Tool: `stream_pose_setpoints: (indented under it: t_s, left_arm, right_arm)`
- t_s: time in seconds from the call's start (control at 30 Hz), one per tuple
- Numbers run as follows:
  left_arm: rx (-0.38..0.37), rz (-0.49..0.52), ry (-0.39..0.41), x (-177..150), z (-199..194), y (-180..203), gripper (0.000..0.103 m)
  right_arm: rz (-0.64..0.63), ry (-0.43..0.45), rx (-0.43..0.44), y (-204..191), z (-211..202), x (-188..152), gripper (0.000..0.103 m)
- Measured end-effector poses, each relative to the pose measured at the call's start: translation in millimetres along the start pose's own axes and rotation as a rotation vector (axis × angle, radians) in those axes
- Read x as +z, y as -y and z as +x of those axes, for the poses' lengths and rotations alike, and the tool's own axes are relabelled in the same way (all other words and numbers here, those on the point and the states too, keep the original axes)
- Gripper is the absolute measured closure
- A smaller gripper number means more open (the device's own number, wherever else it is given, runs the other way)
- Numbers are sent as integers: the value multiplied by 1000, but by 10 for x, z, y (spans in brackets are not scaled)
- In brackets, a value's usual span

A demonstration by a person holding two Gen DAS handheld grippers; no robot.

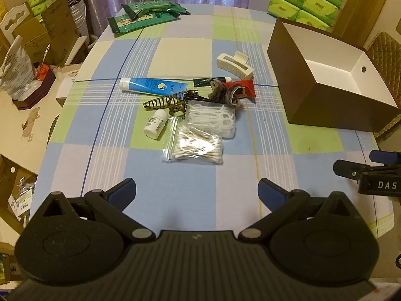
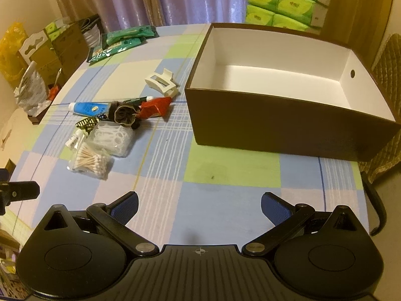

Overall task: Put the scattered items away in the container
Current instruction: 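Move both tools toward the scattered items on the tablecloth, then grasp the bag of cotton swabs with the left tool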

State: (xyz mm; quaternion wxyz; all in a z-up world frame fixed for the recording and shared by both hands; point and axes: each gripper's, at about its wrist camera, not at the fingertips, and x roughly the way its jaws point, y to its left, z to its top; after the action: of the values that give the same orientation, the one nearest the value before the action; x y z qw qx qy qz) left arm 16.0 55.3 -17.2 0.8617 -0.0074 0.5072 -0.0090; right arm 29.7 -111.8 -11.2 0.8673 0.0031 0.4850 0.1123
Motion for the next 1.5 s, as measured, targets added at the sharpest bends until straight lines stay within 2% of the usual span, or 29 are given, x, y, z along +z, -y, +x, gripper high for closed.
stream_pose_setpoints:
  t_s: [0.5,0.93,1.33,1.5]
  left_arm:
    - [-45,33,26,102,337,-87,1]
    - [-73,61,49,168,821,-145,3]
    - [-123,67,77,195,1213,-207,3]
    - [-149,88,73,234,1338,-201,8]
  right_arm:
    - [22,18,10,-82,210,122,2]
    - [62,14,36,-79,565,219,2]
    - [101,-27,15,2,851,281,2]
    - [112,-42,9,27,898,284,2]
